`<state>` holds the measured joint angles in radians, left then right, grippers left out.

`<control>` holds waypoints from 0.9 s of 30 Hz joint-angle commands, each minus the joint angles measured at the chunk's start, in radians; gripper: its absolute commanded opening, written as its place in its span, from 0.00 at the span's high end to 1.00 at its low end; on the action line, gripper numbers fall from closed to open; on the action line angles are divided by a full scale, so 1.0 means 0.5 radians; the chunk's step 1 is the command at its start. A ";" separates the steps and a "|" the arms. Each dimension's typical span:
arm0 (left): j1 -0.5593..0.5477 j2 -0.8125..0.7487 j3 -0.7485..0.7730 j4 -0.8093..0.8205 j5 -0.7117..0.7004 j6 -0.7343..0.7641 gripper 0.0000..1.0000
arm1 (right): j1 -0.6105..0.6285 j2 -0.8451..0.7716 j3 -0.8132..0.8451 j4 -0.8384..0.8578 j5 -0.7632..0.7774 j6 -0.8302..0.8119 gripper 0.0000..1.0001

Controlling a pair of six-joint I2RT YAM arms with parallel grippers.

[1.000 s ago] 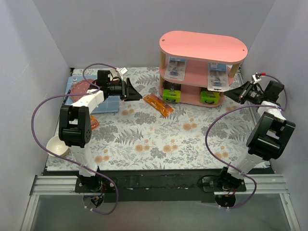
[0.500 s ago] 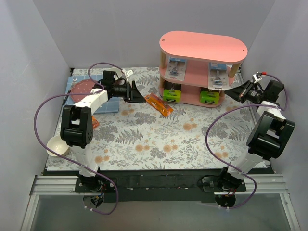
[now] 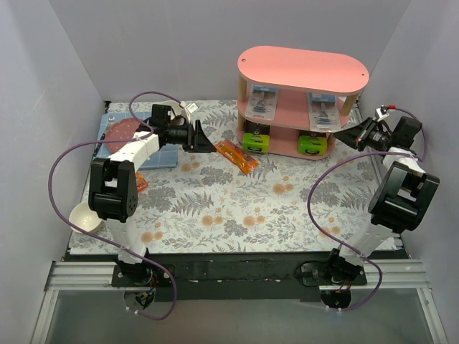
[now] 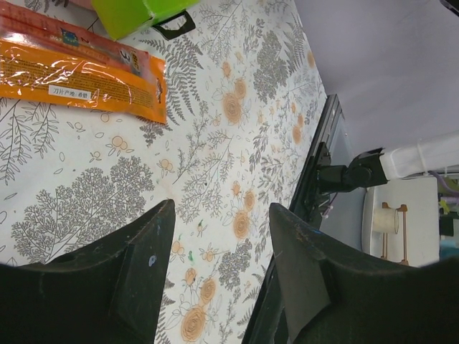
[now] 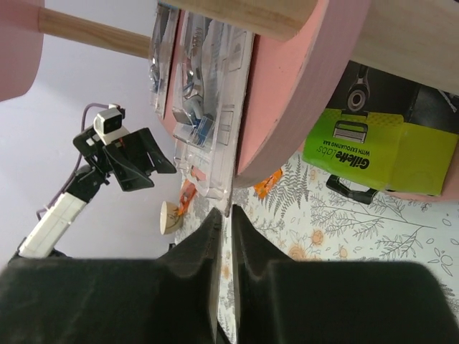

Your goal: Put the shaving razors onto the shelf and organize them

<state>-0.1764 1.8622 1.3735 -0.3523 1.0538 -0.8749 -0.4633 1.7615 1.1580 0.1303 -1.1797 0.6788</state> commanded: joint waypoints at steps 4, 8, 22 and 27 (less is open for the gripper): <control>0.000 -0.144 0.072 -0.108 -0.253 0.075 0.37 | 0.003 -0.059 0.138 -0.101 0.019 -0.139 0.48; 0.000 -0.153 0.115 -0.277 -0.572 0.313 0.30 | -0.027 -0.310 -0.036 -0.257 0.015 -0.342 0.38; 0.291 -0.315 0.110 -1.256 -1.493 1.423 0.33 | 0.080 -1.062 -0.598 -1.217 0.586 -1.342 0.27; 0.531 -0.282 -0.032 -1.247 -1.969 1.618 0.33 | 0.245 -1.093 -0.515 -1.423 0.660 -1.572 0.27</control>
<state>0.0204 1.7607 1.4055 -0.9146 0.3138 -0.2134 -0.3870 1.2335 0.8658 -0.4675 -0.8955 0.0368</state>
